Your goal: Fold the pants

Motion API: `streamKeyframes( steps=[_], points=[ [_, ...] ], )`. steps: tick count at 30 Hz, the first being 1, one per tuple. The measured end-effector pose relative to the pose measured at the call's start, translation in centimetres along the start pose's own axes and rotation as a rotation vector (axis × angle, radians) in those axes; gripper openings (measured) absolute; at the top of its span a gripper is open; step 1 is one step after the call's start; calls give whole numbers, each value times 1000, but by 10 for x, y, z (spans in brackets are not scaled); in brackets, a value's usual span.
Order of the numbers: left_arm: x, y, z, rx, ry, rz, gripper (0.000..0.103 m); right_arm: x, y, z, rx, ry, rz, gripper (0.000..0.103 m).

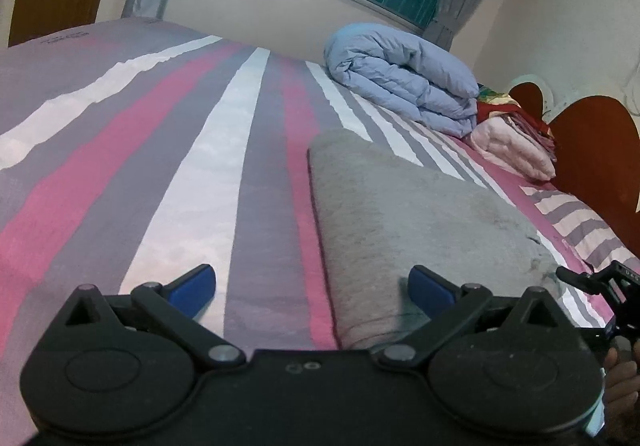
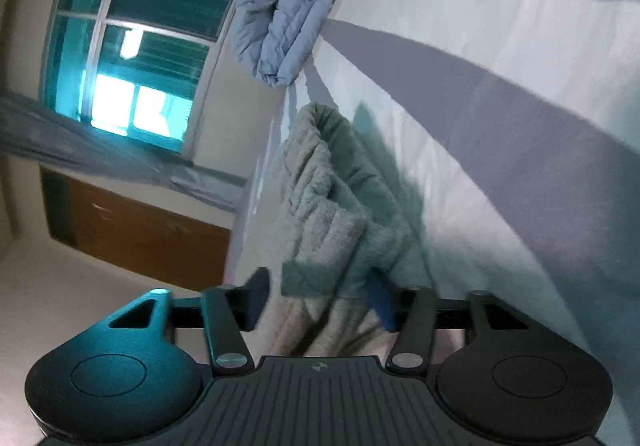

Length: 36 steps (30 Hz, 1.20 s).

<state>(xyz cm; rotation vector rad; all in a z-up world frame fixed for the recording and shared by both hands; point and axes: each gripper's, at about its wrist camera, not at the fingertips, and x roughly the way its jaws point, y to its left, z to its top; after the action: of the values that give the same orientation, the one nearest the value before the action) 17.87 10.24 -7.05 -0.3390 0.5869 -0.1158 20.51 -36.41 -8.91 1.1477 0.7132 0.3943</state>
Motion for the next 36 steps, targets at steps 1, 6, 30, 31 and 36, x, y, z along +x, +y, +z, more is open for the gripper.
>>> streamKeyframes(
  steps=[1, 6, 30, 31, 36],
  points=[
    [0, 0, 0, 1, 1, 1, 97, 1, 1, 0, -14, 1, -16, 56],
    [1, 0, -1, 0, -2, 8, 97, -5, 9, -13, -110, 13, -82, 36],
    [5, 7, -1, 10, 7, 64, 97, -17, 72, -47, -640, -121, -162, 36],
    [6, 8, -1, 2, 12, 68, 97, -5, 63, -44, -620, -95, -222, 34],
    [2, 5, 0, 13, 5, 92, 97, -21, 53, -35, -518, -156, -127, 40]
  ],
)
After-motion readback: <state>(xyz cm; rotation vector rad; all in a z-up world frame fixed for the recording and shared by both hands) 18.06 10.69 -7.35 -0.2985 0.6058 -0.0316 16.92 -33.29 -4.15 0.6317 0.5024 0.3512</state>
